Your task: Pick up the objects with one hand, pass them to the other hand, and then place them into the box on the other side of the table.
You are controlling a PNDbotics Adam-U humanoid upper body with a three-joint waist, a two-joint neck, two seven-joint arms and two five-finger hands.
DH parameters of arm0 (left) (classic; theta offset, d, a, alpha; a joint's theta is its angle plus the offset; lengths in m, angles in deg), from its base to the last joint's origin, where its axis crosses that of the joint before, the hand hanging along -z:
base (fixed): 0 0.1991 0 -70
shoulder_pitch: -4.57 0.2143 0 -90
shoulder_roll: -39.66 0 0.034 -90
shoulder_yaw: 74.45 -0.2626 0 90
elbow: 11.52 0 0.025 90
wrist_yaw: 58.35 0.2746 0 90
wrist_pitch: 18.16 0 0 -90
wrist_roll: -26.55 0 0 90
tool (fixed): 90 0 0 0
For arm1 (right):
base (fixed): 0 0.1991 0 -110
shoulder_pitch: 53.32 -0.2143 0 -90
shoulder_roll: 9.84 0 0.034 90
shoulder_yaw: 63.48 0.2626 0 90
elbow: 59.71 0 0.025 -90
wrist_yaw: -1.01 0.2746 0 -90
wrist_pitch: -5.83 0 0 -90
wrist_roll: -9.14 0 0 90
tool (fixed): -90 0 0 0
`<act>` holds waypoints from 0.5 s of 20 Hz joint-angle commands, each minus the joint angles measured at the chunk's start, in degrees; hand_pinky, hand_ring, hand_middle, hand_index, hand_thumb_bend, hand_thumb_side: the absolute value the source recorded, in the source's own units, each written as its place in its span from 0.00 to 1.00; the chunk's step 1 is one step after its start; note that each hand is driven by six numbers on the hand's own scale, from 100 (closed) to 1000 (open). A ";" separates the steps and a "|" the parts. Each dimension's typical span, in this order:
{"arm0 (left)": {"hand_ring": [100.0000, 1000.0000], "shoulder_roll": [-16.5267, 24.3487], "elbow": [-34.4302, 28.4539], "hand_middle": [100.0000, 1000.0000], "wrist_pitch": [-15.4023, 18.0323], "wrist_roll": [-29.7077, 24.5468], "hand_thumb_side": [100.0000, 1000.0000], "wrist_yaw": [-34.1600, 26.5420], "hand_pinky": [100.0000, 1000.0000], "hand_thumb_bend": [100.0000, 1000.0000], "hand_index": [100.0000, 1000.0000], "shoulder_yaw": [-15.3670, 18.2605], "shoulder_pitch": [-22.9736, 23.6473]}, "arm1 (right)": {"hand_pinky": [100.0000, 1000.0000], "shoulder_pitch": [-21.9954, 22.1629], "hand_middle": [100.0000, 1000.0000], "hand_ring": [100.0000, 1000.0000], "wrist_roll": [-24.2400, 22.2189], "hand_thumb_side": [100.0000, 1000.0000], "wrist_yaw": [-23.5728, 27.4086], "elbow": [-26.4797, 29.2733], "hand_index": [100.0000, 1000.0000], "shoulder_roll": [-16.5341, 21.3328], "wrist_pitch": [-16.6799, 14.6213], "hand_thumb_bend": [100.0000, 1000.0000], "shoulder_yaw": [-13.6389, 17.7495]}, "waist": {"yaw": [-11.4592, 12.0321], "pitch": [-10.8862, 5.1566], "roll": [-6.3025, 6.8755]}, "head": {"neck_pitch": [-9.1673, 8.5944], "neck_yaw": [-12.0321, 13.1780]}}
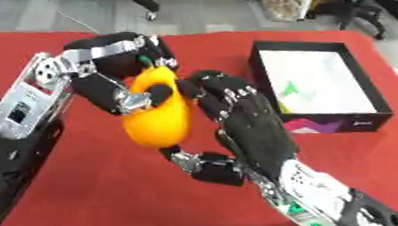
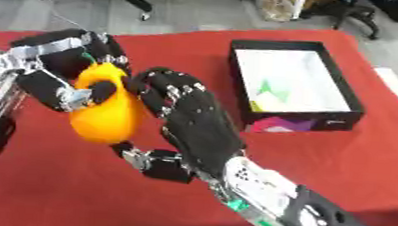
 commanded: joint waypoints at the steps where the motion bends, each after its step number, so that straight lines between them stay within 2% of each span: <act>1: 0.33 -0.35 -0.25 0.22 -0.30 0.04 0.20 0.49 0.54 0.00 0.32 -0.54 -1.43 | 0.35 -0.69 0.52 0.64 5.24 0.22 2.50 1.19 0.73 0.14 3.61 0.11 -0.60 | -0.03 -0.46 -0.01 | -0.16 -0.44; 2: 0.33 -0.44 -0.07 0.22 -0.31 0.04 0.20 0.59 0.54 0.00 0.32 -0.64 -1.46 | 0.32 -0.64 0.50 0.62 7.26 0.17 3.76 1.19 0.70 0.08 4.64 0.02 -0.85 | -0.01 -0.44 -0.02 | -0.16 -0.49; 4: 0.33 -0.58 0.26 0.22 -0.25 0.04 0.21 0.79 0.54 0.00 0.33 -0.61 -1.47 | 0.28 -0.52 0.46 0.60 11.12 0.03 6.39 1.19 0.59 0.13 5.95 0.00 -1.34 | 0.03 -0.42 -0.04 | -0.16 -0.61; 5: 0.33 -0.62 0.38 0.22 -0.19 0.04 0.21 0.89 0.54 0.00 0.33 -0.54 -1.47 | 0.27 -0.45 0.45 0.59 12.71 0.00 7.54 1.19 0.56 0.17 6.23 0.00 -1.53 | 0.04 -0.41 -0.05 | -0.16 -0.64; 8: 0.34 -0.44 0.83 0.23 0.05 0.04 0.20 1.36 0.54 0.00 0.34 0.09 -1.29 | 0.27 -0.19 0.43 0.59 16.07 0.00 9.79 1.19 0.41 0.25 6.21 0.00 -1.67 | 0.06 -0.41 -0.07 | -0.16 -0.69; 10: 0.36 -0.27 1.28 0.26 0.19 0.04 0.20 1.87 0.55 0.00 0.37 0.73 -1.06 | 0.28 -0.03 0.43 0.59 17.00 0.00 10.30 1.19 0.35 0.30 5.97 0.00 -1.60 | 0.09 -0.43 -0.07 | -0.16 -0.80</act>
